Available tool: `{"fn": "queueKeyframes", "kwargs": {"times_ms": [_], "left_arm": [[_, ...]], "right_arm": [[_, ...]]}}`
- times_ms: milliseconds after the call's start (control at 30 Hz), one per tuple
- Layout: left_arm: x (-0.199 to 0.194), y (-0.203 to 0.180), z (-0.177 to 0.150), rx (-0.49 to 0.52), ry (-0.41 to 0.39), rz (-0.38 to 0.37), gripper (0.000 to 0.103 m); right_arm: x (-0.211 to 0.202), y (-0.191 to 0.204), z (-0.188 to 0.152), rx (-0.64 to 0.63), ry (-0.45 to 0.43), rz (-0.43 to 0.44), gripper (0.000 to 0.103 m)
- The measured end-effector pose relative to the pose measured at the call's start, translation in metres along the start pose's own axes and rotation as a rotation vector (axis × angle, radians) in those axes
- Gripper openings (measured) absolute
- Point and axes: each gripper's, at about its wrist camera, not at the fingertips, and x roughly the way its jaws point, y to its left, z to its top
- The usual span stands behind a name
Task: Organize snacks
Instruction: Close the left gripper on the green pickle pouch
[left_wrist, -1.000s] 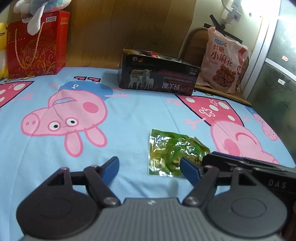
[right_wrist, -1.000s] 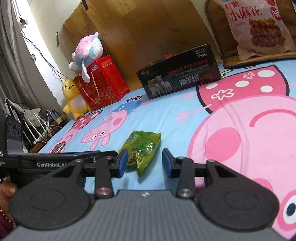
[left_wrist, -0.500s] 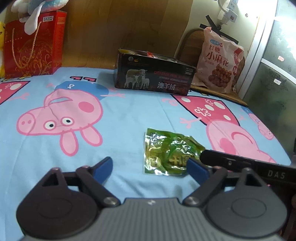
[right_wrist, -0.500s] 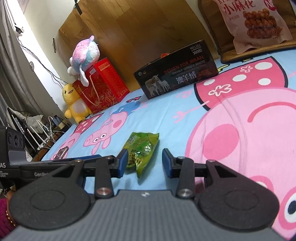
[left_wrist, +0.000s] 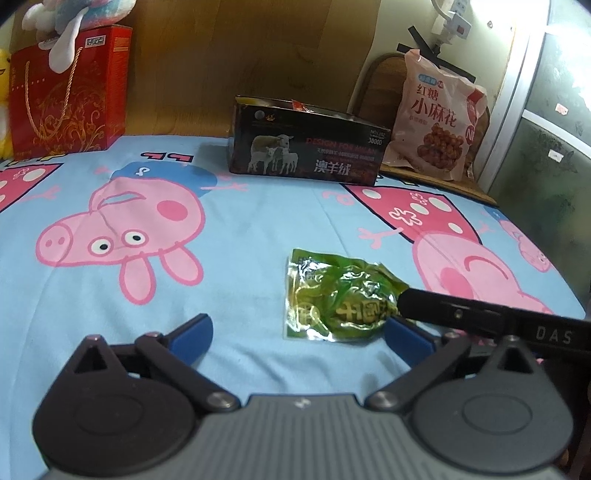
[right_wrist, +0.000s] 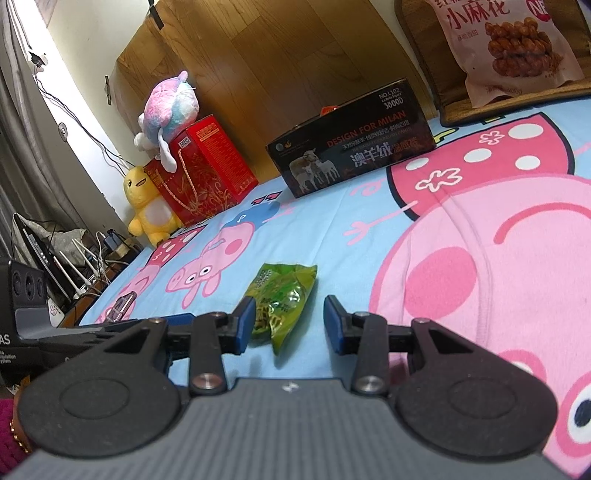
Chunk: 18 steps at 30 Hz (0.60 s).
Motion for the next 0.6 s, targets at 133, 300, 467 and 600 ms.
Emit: {"fn": "queueKeyframes", "kwargs": {"times_ms": [133,300,467,600], "left_arm": [[-0.0031,0.0032,-0.0018,-0.016,-0.008,-0.009,0.103],[-0.0052,0.0069,-0.0031,-0.035,-0.019,-0.023,0.103],[-0.0053,0.0086,-0.0024,-0.045,-0.015,-0.03,0.103],[-0.0049,0.0069,-0.0032,-0.032,-0.014,-0.025,0.103]], "right_arm": [[0.0001,-0.0001,0.0001,-0.001,0.0,0.0,0.044],[0.0001,-0.0002,0.0002,-0.001,0.0,0.0,0.044],[0.0,0.0003,-0.0001,-0.001,0.0,0.0,0.045],[-0.0002,0.001,-0.0006,0.0,-0.002,-0.002,0.045]]}}
